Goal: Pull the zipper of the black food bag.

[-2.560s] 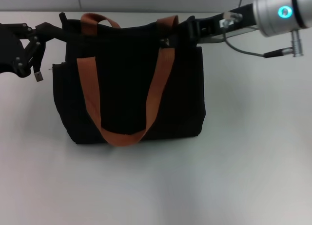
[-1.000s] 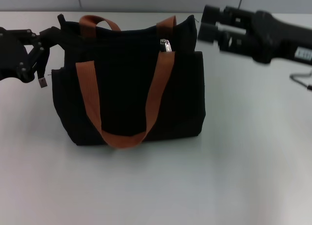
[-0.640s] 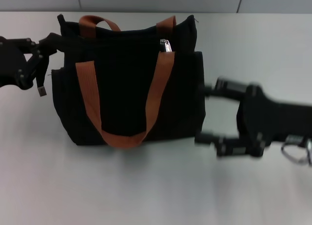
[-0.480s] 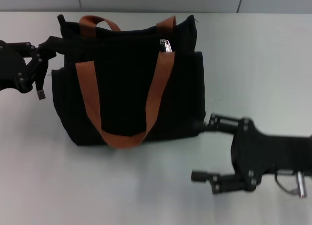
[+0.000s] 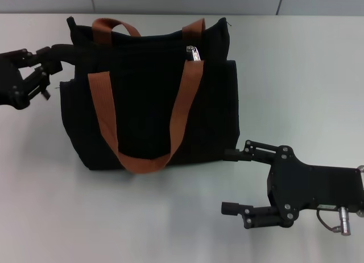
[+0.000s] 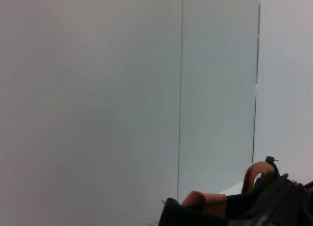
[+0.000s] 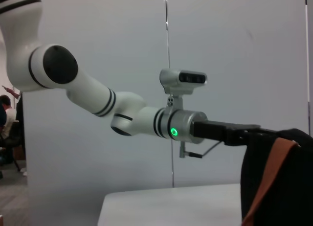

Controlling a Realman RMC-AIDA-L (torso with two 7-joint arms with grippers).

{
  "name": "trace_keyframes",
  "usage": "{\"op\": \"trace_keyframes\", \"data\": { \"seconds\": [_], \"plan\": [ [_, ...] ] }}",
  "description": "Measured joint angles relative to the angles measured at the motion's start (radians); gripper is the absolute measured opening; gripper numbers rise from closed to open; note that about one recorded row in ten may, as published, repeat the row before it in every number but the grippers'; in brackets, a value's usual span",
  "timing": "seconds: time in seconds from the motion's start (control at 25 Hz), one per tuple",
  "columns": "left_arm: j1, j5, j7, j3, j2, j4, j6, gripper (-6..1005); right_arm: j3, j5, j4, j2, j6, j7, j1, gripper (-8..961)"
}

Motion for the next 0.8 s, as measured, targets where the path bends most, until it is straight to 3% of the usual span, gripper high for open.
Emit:
{"op": "trace_keyframes", "data": {
  "seconds": [0.2,0.32,0.48,0.64,0.68,0.8],
  "plan": [
    [0.0,0.0,-0.069,0.001,0.026,0.004,0.029,304,0.0,0.001,0.02,0.003,0.042,0.0,0.009,835],
    [-0.007,-0.008,-0.201,-0.018,0.08,0.009,0.123,403,0.0,0.003,0.037,0.004,0.073,-0.001,0.023,835],
    [-0.022,-0.008,-0.265,-0.03,0.12,0.01,0.26,536,0.0,0.018,0.06,0.004,0.088,-0.003,0.041,835],
    [-0.027,-0.006,-0.258,-0.004,0.126,0.013,0.341,642,0.0,0.026,0.066,0.004,0.087,-0.004,0.045,835],
    [-0.02,-0.007,-0.215,0.05,0.118,0.012,0.353,669,0.0,0.027,0.068,0.004,0.087,-0.004,0.046,835],
    [-0.013,-0.004,-0.166,0.091,0.107,0.008,0.353,749,-0.001,0.027,0.068,0.004,0.087,-0.004,0.046,834]
  ]
}}
